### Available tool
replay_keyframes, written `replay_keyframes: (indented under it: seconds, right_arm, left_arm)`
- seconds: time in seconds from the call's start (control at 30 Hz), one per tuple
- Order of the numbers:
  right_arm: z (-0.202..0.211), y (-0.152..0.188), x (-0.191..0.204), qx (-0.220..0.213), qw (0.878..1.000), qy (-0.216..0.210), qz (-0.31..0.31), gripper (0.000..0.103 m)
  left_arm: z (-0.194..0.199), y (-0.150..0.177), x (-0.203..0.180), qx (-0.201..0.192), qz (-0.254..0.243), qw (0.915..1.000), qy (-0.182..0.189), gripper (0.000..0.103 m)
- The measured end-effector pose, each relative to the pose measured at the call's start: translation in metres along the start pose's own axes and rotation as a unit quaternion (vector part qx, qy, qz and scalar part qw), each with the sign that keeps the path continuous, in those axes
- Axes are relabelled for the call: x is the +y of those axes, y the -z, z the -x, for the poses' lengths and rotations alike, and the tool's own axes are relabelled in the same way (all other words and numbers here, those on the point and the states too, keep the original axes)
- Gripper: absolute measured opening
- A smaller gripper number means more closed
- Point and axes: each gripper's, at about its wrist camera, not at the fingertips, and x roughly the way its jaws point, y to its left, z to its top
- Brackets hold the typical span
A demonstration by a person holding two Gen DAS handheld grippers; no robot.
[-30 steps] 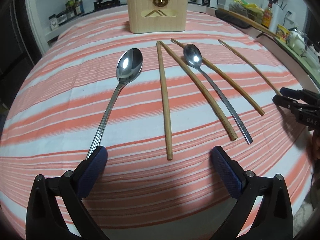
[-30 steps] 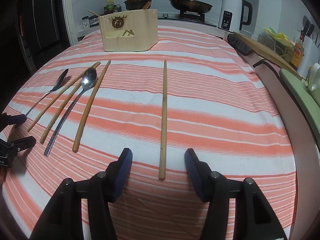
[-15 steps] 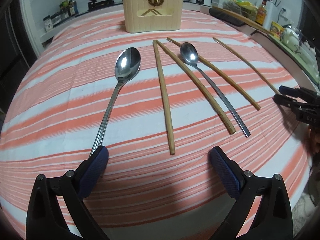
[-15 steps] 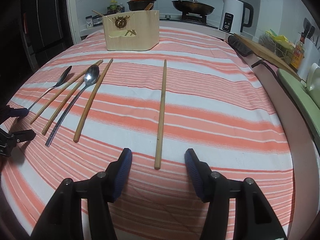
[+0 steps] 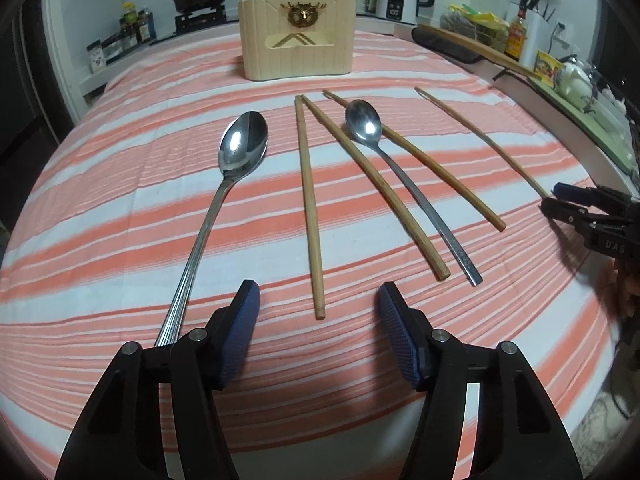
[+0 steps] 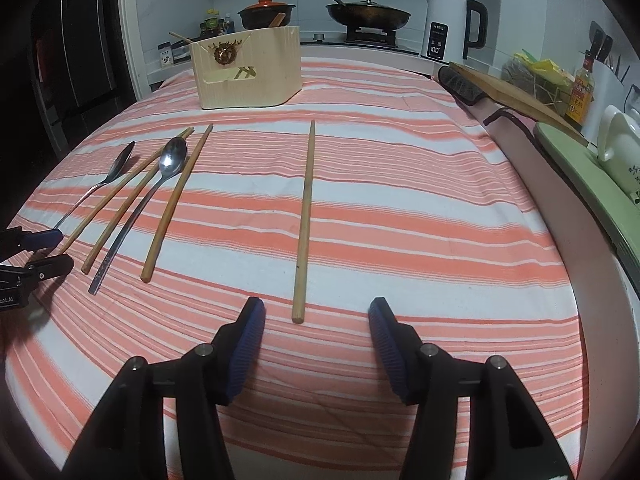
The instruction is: Organize utensils
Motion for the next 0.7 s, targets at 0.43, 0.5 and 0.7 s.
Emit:
replay_keyframes:
  seconds: [0.43,0.5,0.7]
  right_arm:
    - [0.009,-0.005,0.009,-0.022,1.0,-0.008,-0.004,0.006]
    - [0.024,-0.009,0.012,-0.04,0.999,-0.007,0.0,0.006]
    - [0.077,-0.033,0.02,-0.094,0.995,-0.01,0.019,0.006]
  left_arm:
    - [0.01,0.001,0.015,-0.037,0.05,0.9978,0.023,0.003]
    - [0.022,0.0,0.02,-0.054,0.06,0.9964,0.027,0.003]
    - [0.077,-0.017,0.022,-0.12,0.044,0.9915,0.023,0.003]
